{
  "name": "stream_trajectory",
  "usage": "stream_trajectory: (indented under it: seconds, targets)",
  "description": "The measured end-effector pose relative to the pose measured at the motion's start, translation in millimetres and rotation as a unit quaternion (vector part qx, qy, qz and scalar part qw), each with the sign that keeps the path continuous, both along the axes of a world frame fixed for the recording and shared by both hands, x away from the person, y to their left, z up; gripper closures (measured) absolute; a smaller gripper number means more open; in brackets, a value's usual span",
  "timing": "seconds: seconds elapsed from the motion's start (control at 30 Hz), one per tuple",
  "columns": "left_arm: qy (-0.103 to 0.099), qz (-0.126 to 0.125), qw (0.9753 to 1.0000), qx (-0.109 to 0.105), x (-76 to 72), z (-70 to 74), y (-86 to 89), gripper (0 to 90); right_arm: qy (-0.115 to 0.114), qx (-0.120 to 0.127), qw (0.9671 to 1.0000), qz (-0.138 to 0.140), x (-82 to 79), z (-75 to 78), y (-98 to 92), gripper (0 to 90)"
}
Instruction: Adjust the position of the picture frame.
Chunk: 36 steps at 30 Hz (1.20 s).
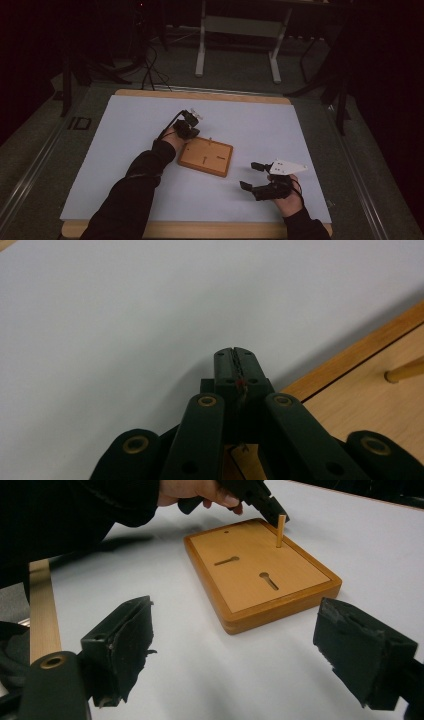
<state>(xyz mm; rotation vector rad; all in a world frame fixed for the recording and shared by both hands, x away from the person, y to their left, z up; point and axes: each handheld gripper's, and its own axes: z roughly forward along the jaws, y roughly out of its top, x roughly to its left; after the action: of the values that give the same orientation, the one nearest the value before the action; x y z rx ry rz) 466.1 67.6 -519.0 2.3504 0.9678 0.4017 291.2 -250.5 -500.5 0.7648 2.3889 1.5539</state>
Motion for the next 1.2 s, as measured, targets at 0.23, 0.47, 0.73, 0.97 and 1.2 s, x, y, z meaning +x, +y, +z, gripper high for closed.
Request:
stream_trajectory:
  seconds: [0.23, 0.47, 0.73, 0.97, 1.2]
  targets:
    - [0.005, -0.008, 0.9999, 0.008, -13.7, -3.6, 1.6, 90.0, -0.002, 0.000, 1.0000, -0.001, 0.0, 0.7, -0.2, 15.9]
    - [0.012, -0.018, 0.9998, 0.003, -24.8, -3.4, -0.4, 90.0, -0.001, 0.003, 1.0000, -0.001, 0.5, 1.5, -0.5, 15.8]
    - [0.017, -0.017, 0.9997, -0.001, -28.9, -3.5, 4.0, 90.0, 0.001, 0.001, 1.0000, 0.000, 0.2, 1.4, 1.3, 15.9]
    - [0.026, -0.018, 0.9995, -0.008, -30.2, -3.5, 6.5, 89.9, 0.004, 0.001, 1.0000, -0.002, 1.8, 0.0, 0.9, 15.9]
    - [0.034, -0.022, 0.9991, -0.007, -30.7, -3.3, 6.5, 90.0, 0.005, 0.003, 1.0000, -0.002, 2.3, 0.0, 0.8, 15.9]
